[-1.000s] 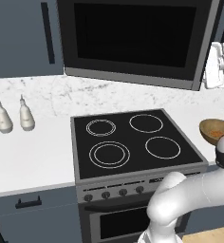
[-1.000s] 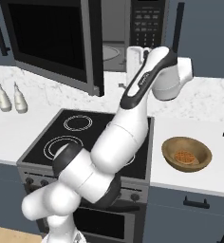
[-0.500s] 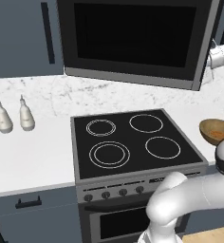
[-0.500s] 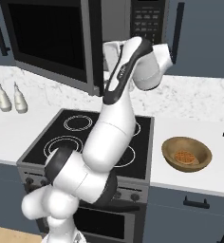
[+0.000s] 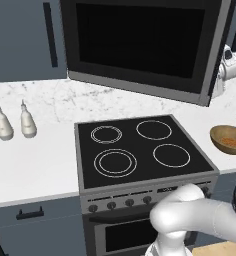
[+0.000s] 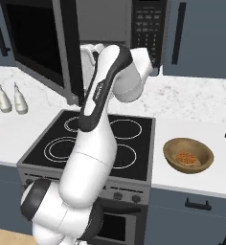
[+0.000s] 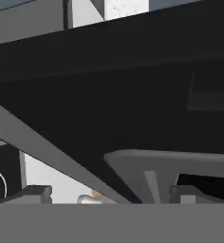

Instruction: Open the microwave, place the bowl with waffle inside the microwave, then close the microwave door and turn it on.

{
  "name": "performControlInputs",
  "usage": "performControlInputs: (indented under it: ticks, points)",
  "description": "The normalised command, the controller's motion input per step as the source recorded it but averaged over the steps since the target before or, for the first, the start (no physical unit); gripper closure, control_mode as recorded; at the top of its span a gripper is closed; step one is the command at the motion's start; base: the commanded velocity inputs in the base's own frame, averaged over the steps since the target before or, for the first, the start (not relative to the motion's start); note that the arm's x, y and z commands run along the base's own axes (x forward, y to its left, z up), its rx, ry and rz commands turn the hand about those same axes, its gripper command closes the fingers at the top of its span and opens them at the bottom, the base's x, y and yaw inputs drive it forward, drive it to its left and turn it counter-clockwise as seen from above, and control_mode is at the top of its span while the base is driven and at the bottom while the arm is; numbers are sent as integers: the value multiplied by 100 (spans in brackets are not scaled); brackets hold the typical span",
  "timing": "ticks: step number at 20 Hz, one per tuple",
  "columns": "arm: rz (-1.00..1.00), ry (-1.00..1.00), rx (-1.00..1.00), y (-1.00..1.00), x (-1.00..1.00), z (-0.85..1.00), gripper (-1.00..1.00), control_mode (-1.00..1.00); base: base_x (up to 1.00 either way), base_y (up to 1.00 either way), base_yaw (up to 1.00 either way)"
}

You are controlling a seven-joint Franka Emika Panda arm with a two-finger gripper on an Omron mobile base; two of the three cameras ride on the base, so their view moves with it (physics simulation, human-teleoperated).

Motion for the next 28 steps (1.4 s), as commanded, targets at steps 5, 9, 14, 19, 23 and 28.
performControlInputs:
  ticks: [5,9,14,19,23,28]
  points:
    - [28,-13,0,81,-100,0,-100,-100,0,0,0]
    - [31,-10,-2,94,-99,0,-100,-100,0,0,0]
    - [20,-11,-3,83,-67,0,-100,-100,0,0,0]
    - [-6,-10,0,-51,-8,3,-100,-100,0,0,0]
    - [-23,0,-19,-100,32,-1,-100,-100,0,0,0]
    - [-42,0,-48,-100,22,-5,-100,-100,0,0,0]
